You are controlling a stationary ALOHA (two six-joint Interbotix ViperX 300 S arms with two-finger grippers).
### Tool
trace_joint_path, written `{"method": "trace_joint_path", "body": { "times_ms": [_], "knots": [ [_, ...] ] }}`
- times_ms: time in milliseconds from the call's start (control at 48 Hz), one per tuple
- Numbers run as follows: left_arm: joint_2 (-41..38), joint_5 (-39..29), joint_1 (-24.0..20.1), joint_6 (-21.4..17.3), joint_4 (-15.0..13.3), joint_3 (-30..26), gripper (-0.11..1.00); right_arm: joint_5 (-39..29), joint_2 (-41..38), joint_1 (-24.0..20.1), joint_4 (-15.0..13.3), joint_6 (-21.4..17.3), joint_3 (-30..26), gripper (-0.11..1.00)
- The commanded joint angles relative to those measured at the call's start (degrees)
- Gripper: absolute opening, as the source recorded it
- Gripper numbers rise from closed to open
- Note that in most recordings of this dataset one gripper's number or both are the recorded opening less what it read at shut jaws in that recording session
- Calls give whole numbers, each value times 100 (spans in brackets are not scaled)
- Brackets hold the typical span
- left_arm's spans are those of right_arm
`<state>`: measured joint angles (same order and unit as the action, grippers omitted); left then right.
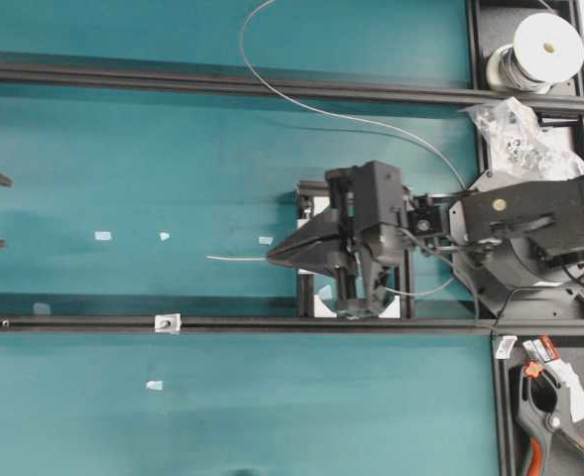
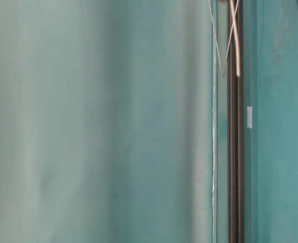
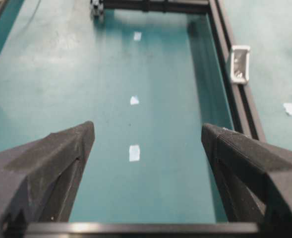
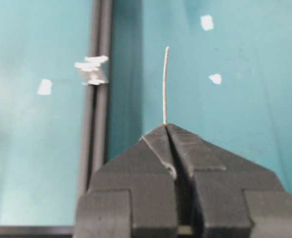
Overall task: Insert the wire through the hole in the metal fitting.
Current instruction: 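Lift the held wire and carry it down toward the lower rail, then align the wire tip with the hole in the white fitting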
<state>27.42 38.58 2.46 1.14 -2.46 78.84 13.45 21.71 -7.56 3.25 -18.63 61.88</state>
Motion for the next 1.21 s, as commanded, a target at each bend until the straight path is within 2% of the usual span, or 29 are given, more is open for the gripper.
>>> {"method": "trace_joint_path", "body": {
  "times_ms": [0,292,500,584,771,1043,1188],
  "knots": [
    [167,26,62,9,0,0,78,53,193,-97,132,-18,9,-1],
    [668,0,264,9,-44,185,78,193,316,-563,475,-18,123,-1],
    [993,-9,272,18,-53,369,78,773,316,-853,598,-18,272,-1],
    [1125,-26,272,35,-53,431,78,1081,299,-923,747,-18,431,-1],
    [1389,-193,264,290,-53,554,78,1547,114,-1178,1301,70,598,-1],
    [1591,-229,264,343,-53,642,78,1890,-606,-1767,2057,352,290,-1],
    [1591,-229,264,343,-62,694,78,2426,-1046,-2153,2900,782,202,-1]
  ]
}}
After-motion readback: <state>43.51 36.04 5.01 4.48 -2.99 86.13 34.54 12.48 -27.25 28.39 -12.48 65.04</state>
